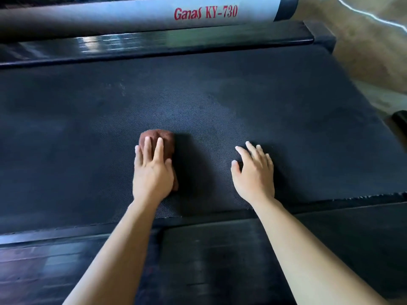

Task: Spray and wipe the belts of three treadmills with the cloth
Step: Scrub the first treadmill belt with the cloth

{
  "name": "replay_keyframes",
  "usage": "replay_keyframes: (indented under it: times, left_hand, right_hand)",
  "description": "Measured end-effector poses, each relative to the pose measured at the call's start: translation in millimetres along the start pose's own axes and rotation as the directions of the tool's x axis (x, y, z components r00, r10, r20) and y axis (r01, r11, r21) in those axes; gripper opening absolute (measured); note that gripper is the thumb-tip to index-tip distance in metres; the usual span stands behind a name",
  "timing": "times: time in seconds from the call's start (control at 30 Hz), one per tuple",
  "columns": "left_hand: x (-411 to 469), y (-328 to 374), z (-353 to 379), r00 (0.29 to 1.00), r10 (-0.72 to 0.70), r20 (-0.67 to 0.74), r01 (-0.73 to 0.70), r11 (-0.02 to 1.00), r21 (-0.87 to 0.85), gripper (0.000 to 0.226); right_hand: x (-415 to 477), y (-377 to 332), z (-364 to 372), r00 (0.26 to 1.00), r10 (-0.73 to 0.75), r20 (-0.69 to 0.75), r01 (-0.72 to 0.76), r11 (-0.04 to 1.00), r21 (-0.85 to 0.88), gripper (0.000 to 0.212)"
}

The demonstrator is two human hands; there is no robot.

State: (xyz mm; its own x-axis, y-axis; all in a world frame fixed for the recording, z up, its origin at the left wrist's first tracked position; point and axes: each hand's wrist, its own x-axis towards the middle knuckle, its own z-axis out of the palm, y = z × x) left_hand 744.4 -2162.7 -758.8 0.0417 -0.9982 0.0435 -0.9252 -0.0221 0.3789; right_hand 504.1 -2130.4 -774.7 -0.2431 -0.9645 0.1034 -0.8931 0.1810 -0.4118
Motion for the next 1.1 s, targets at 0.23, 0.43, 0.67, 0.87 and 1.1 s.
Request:
replay_keyframes:
  times: [0.23,0.43,0.67,0.87,1.1]
  left_hand:
    - [17.5,109.3,45.5,0.982,0.155,0.112,-0.162,0.985,0.055,0.065]
    - [-37.6,126.8,53.2,0.942,0.299,0.151,-0.296,0.954,-0.041,0.064]
    - [-64.1,14.6,10.8,0.991,0.124,0.057,-0.125,0.992,0.026,0.062]
    - [-25.5,18.1,10.4,0.998,-0.067,-0.017,0.068,0.998,0.003,0.062]
    - [6.3,132.0,55.5,0.980,0.182,0.083,-0.188,0.979,0.073,0.064]
  right_hand:
    - [13.7,52.9,-34.5,0.991,-0.015,-0.129,0.008,0.998,-0.055,0.043]
    - [16.0,90.2,-39.1,0.995,0.069,-0.071,-0.082,0.976,-0.202,0.052]
    - [14.8,87.1,-37.2,0.992,0.078,-0.104,-0.096,0.978,-0.184,0.059]
    - [14.0,85.3,-38.3,0.990,0.061,-0.128,-0.082,0.982,-0.169,0.057]
    - [14.4,87.9,-37.2,0.992,0.075,-0.105,-0.093,0.980,-0.178,0.051]
